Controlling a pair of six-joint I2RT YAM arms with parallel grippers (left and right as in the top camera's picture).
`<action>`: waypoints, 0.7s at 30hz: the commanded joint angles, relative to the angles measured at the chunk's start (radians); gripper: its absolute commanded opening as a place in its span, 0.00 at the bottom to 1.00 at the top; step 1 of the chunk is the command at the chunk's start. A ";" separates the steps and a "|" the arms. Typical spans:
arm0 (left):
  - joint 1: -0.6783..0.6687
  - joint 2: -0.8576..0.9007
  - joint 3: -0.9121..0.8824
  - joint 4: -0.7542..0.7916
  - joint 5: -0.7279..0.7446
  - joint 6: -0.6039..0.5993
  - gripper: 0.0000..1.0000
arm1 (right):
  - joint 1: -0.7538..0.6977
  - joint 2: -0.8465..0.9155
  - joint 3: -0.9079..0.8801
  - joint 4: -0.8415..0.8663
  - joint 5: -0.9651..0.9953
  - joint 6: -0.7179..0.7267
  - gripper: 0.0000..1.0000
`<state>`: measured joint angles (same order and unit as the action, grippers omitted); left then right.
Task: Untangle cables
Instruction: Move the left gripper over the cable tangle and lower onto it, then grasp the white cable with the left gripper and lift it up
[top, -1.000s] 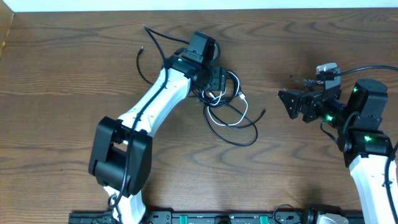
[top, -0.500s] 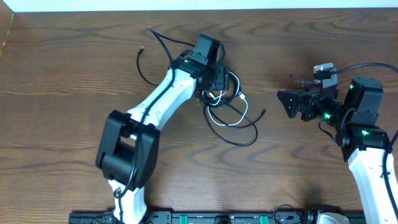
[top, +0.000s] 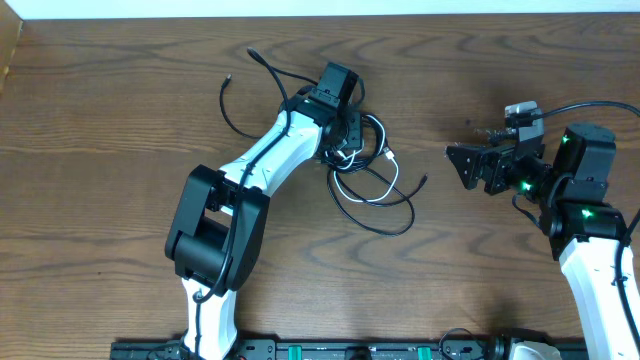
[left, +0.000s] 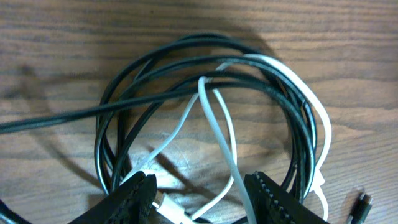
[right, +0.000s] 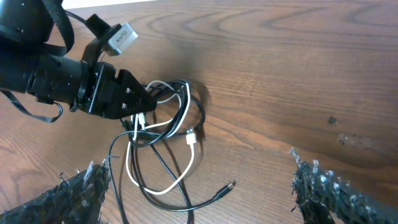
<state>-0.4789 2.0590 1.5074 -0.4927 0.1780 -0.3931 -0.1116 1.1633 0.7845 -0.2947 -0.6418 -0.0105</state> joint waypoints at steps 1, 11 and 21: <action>0.000 -0.009 0.004 0.010 -0.014 -0.005 0.47 | 0.009 0.000 0.019 -0.001 0.007 0.006 0.92; 0.001 -0.011 0.006 0.010 -0.015 -0.006 0.07 | 0.009 0.000 0.019 -0.002 0.008 0.006 0.92; 0.016 -0.332 0.097 -0.092 -0.004 0.070 0.07 | 0.023 0.000 0.019 0.031 0.003 0.067 0.83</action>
<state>-0.4675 1.8847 1.5475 -0.5789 0.1764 -0.3504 -0.1089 1.1633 0.7845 -0.2760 -0.6338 0.0151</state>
